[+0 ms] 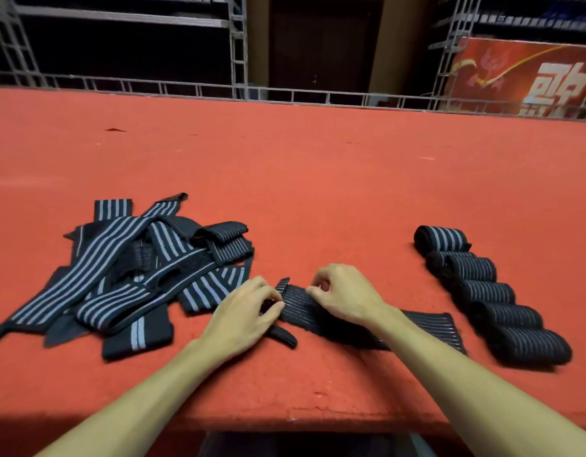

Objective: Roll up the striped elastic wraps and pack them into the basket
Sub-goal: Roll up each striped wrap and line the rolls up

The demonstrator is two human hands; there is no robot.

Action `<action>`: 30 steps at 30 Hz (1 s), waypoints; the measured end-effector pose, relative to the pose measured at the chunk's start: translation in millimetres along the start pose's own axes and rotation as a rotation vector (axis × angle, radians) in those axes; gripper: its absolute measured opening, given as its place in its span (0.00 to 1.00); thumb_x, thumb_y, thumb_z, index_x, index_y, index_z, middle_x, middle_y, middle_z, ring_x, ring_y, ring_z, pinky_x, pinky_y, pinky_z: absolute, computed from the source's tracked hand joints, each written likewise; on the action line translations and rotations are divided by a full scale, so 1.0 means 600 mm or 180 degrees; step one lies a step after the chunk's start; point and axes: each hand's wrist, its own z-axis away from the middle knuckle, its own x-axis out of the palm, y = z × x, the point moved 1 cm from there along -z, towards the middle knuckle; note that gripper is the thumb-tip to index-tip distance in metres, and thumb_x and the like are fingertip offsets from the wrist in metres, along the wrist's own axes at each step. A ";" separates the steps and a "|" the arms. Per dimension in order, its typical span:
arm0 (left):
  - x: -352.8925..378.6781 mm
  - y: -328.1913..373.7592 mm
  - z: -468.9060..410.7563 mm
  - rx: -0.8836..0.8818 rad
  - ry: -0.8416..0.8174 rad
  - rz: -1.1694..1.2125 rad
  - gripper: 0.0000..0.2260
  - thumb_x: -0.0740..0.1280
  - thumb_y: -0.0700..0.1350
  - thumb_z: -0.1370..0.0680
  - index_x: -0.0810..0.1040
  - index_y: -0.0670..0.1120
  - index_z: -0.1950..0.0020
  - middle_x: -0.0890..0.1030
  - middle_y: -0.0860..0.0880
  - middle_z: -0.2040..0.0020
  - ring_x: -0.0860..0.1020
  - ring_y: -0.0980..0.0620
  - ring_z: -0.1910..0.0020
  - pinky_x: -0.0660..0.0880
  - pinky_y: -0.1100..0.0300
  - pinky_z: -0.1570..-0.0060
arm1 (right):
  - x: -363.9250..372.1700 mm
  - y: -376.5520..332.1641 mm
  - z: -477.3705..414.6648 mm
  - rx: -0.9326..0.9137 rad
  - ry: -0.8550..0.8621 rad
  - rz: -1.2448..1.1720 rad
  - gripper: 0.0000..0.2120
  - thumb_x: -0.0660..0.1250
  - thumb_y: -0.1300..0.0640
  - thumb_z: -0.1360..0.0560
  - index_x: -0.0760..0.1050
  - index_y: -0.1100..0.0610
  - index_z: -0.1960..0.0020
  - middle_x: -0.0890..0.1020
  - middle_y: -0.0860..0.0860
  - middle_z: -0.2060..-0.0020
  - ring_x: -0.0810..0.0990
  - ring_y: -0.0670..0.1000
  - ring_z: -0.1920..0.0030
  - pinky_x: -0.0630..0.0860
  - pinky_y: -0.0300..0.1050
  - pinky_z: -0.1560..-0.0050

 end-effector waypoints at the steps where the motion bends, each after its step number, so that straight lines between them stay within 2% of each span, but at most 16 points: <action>1: 0.006 -0.003 0.003 -0.0042 0.0046 -0.0023 0.16 0.58 0.62 0.27 0.77 0.52 0.53 0.73 0.58 0.55 0.74 0.59 0.53 0.73 0.59 0.49 | 0.011 0.003 0.000 -0.0027 -0.0094 0.0046 0.10 0.65 0.46 0.26 0.80 0.51 0.52 0.82 0.52 0.54 0.78 0.54 0.50 0.72 0.47 0.48; 3: 0.015 -0.003 0.006 -0.0072 0.0146 -0.0164 0.13 0.65 0.60 0.28 0.75 0.51 0.54 0.73 0.57 0.56 0.73 0.57 0.55 0.71 0.61 0.51 | 0.037 0.017 0.006 -0.0029 -0.0113 -0.0169 0.08 0.67 0.45 0.27 0.77 0.48 0.53 0.79 0.48 0.58 0.77 0.52 0.51 0.72 0.48 0.47; 6: 0.017 -0.007 -0.003 -0.0393 0.0223 0.0146 0.11 0.72 0.50 0.28 0.70 0.51 0.54 0.72 0.57 0.59 0.73 0.56 0.59 0.71 0.60 0.55 | 0.066 0.041 0.013 -0.0022 0.0315 -0.0544 0.07 0.69 0.45 0.29 0.76 0.45 0.54 0.73 0.42 0.62 0.73 0.48 0.56 0.71 0.49 0.49; 9: 0.013 -0.015 -0.008 -0.0714 0.0398 0.0532 0.09 0.70 0.42 0.27 0.74 0.53 0.52 0.76 0.57 0.61 0.74 0.61 0.62 0.71 0.64 0.57 | 0.073 0.046 0.012 -0.0075 0.0489 -0.0646 0.06 0.70 0.46 0.29 0.77 0.45 0.55 0.72 0.42 0.62 0.72 0.47 0.56 0.70 0.46 0.50; 11: 0.009 -0.020 -0.006 -0.0892 0.0529 0.0796 0.09 0.68 0.39 0.25 0.78 0.52 0.50 0.78 0.58 0.62 0.75 0.64 0.63 0.69 0.71 0.60 | 0.074 0.048 0.011 -0.0080 0.0553 -0.0724 0.05 0.71 0.47 0.29 0.78 0.46 0.55 0.73 0.43 0.61 0.73 0.47 0.55 0.70 0.44 0.50; 16: 0.002 -0.023 0.002 -0.0864 0.0670 0.1012 0.09 0.67 0.36 0.24 0.80 0.49 0.48 0.78 0.58 0.60 0.75 0.68 0.60 0.69 0.75 0.59 | 0.075 0.051 0.012 -0.0013 0.0590 -0.0829 0.01 0.70 0.51 0.28 0.79 0.47 0.56 0.74 0.45 0.60 0.73 0.48 0.55 0.71 0.45 0.48; 18: 0.001 -0.023 0.001 -0.0838 0.0737 0.0996 0.09 0.67 0.36 0.24 0.80 0.49 0.48 0.79 0.58 0.60 0.75 0.68 0.60 0.68 0.76 0.59 | 0.076 0.050 0.011 0.0041 0.0661 -0.0839 0.03 0.69 0.50 0.26 0.79 0.48 0.54 0.75 0.46 0.58 0.74 0.47 0.55 0.72 0.47 0.47; 21: 0.000 -0.018 0.002 -0.0629 0.0683 0.0844 0.09 0.66 0.37 0.23 0.80 0.48 0.47 0.81 0.57 0.56 0.77 0.65 0.56 0.67 0.78 0.54 | 0.075 0.046 0.016 -0.0043 0.0796 -0.0897 0.11 0.67 0.48 0.24 0.76 0.49 0.43 0.76 0.45 0.55 0.73 0.46 0.54 0.72 0.49 0.44; 24: -0.014 0.009 0.008 -0.0182 0.0501 0.0715 0.09 0.67 0.36 0.23 0.81 0.46 0.47 0.81 0.55 0.51 0.78 0.59 0.50 0.70 0.73 0.47 | 0.053 0.031 0.034 -0.0385 0.0866 -0.0702 0.17 0.65 0.46 0.23 0.72 0.48 0.36 0.78 0.44 0.47 0.73 0.47 0.46 0.64 0.47 0.41; 27: -0.042 0.051 0.003 -0.0052 0.0555 0.1000 0.09 0.66 0.37 0.23 0.81 0.47 0.47 0.82 0.55 0.52 0.79 0.59 0.51 0.72 0.69 0.47 | 0.015 0.004 0.048 -0.0835 0.0873 -0.0605 0.13 0.66 0.48 0.23 0.76 0.51 0.42 0.80 0.46 0.48 0.75 0.50 0.46 0.63 0.47 0.44; 29: -0.066 0.083 -0.003 -0.0058 0.0650 0.1436 0.10 0.66 0.36 0.23 0.80 0.50 0.48 0.82 0.55 0.54 0.79 0.60 0.54 0.74 0.68 0.50 | -0.019 -0.011 0.056 -0.1018 0.1111 -0.0604 0.07 0.68 0.52 0.25 0.78 0.56 0.53 0.82 0.50 0.57 0.78 0.54 0.53 0.68 0.50 0.50; 30: -0.078 0.100 -0.006 -0.0138 0.0712 0.1750 0.10 0.66 0.36 0.23 0.78 0.51 0.48 0.82 0.54 0.55 0.79 0.59 0.56 0.75 0.68 0.52 | -0.038 -0.015 0.059 -0.0993 0.1281 -0.0670 0.08 0.68 0.53 0.26 0.78 0.57 0.58 0.81 0.51 0.62 0.77 0.54 0.57 0.69 0.51 0.53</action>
